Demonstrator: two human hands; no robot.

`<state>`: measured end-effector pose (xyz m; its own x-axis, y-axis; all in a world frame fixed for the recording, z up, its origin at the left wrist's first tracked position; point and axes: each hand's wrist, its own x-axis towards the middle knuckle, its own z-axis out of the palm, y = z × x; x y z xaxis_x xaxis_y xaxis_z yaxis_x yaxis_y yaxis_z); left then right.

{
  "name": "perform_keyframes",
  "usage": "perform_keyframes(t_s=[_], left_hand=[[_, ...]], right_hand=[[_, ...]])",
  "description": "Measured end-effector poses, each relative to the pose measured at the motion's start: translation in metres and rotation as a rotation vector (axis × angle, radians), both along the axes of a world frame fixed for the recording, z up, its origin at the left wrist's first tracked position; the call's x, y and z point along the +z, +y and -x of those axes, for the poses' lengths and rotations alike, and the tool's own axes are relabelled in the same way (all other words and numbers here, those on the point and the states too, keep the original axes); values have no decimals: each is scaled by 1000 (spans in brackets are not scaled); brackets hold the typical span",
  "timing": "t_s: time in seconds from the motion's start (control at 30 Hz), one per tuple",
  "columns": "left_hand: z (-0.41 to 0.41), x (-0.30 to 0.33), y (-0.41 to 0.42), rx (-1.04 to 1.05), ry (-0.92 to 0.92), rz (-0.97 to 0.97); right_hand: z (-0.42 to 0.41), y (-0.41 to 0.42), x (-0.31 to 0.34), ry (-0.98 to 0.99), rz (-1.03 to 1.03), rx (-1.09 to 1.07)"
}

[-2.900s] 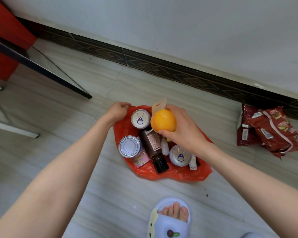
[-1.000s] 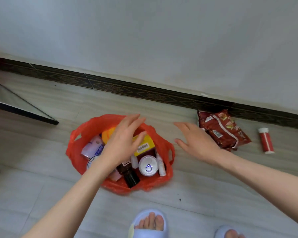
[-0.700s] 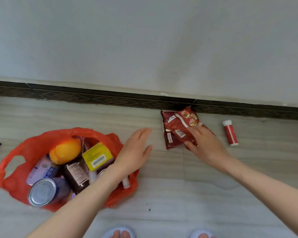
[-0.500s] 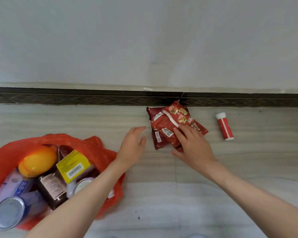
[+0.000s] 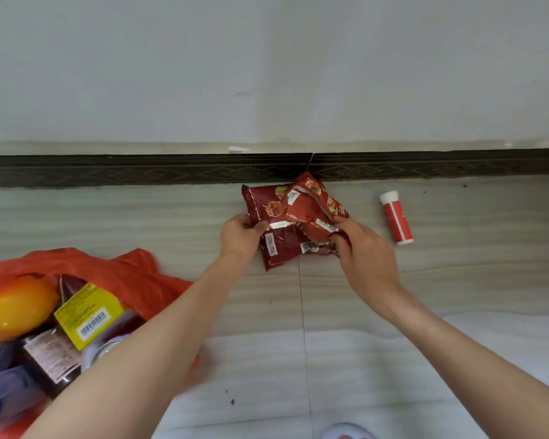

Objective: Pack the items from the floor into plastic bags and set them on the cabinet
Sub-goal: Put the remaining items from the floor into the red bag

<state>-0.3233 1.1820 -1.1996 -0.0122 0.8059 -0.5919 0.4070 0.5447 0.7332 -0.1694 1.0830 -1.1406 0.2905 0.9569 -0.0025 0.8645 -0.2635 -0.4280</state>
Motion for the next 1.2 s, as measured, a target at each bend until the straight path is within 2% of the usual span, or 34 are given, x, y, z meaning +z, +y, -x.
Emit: perform_keyframes(t_s=[0.1,0.2,0.3,0.43,0.6,0.73,0.87,1.0,1.07,1.13,1.2], left_hand=[[2,18,-8,17,-138,-37],[18,49,-19,-32,-155,-133],[51,86,-33,-91,-110,-218],[111,142,-53,-69,-36,-295],[201,182,-110,134,-17,-381],[255,193,-138,318,-29,-359],[295,182,-142,463,-69,-268],[309,168,-140,598,-169,-197],[302,165,-139,639,-226,-189],[297,160,-135,680,-262,-181],[296,151,-129,681,-193,-170]], right_hand=[[-1,3,12,106,25,-141],[6,2,36,219,43,-236],[26,0,69,271,96,-200],[69,4,117,292,174,-24],[136,8,172,325,288,170],[185,7,193,330,357,249],[221,2,197,370,334,292],[249,-5,192,480,214,286],[260,-9,185,453,148,308],[269,-10,175,309,103,379],[278,-9,164,151,60,457]])
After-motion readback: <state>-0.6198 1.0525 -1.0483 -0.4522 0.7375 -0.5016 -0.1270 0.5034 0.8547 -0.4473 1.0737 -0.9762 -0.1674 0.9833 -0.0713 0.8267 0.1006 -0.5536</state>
